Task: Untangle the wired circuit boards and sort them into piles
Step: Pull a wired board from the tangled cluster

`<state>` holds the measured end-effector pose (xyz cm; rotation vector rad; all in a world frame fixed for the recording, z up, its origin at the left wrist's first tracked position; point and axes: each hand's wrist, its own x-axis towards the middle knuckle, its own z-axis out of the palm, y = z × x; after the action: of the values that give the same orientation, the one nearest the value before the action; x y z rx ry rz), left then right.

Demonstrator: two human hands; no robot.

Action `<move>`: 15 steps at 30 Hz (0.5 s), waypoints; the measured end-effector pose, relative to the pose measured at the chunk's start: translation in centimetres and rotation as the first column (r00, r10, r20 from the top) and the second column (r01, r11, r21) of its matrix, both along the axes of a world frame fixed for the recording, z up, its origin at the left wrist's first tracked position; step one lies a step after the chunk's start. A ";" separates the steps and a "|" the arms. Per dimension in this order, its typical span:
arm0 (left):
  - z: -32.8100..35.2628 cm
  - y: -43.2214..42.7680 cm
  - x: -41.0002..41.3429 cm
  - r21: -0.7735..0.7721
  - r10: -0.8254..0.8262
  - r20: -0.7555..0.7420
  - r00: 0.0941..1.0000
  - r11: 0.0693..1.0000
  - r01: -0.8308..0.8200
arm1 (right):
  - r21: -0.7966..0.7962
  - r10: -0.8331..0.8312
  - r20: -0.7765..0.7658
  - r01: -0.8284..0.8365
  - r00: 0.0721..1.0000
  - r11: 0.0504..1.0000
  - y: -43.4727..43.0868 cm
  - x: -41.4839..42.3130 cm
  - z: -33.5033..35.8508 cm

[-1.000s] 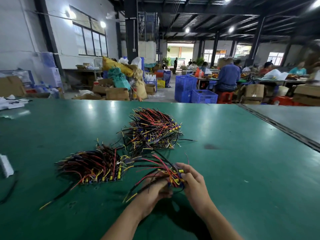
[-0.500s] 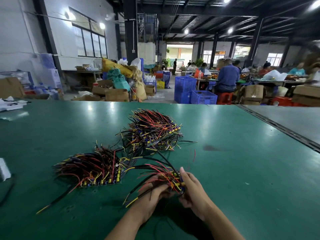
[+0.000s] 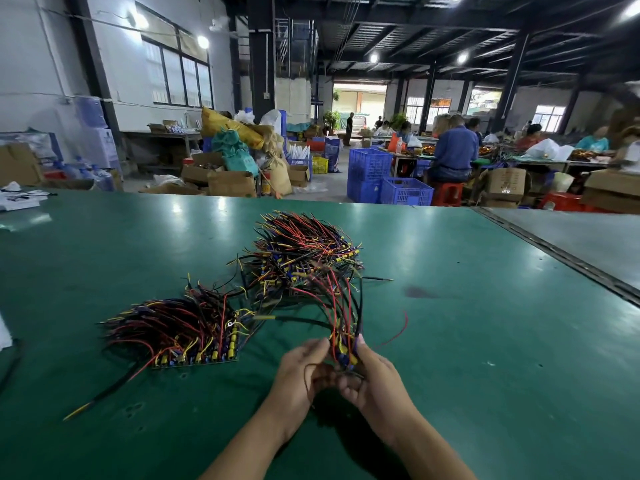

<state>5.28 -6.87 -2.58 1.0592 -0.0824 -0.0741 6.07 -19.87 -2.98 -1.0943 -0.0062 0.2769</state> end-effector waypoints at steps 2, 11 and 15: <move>-0.1 0.1 0.0 0.013 0.004 0.006 1.000 1.000 -0.004 | -0.070 0.044 0.030 -0.042 0.999 0.997 -0.3 -0.1 0.2; -0.1 0.6 -0.4 0.265 0.033 0.070 0.997 0.963 -0.050 | -0.237 0.076 0.107 -0.049 0.991 0.970 -0.9 -0.6 1.2; -0.4 0.7 -0.8 0.410 0.007 0.156 0.988 0.909 -0.071 | -0.272 -0.035 0.136 0.071 0.990 0.960 -0.1 -1.0 0.6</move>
<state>4.51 -6.14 -2.94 1.4926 -0.1889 0.0277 5.03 -19.92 -2.35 -1.3880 -0.0562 0.1597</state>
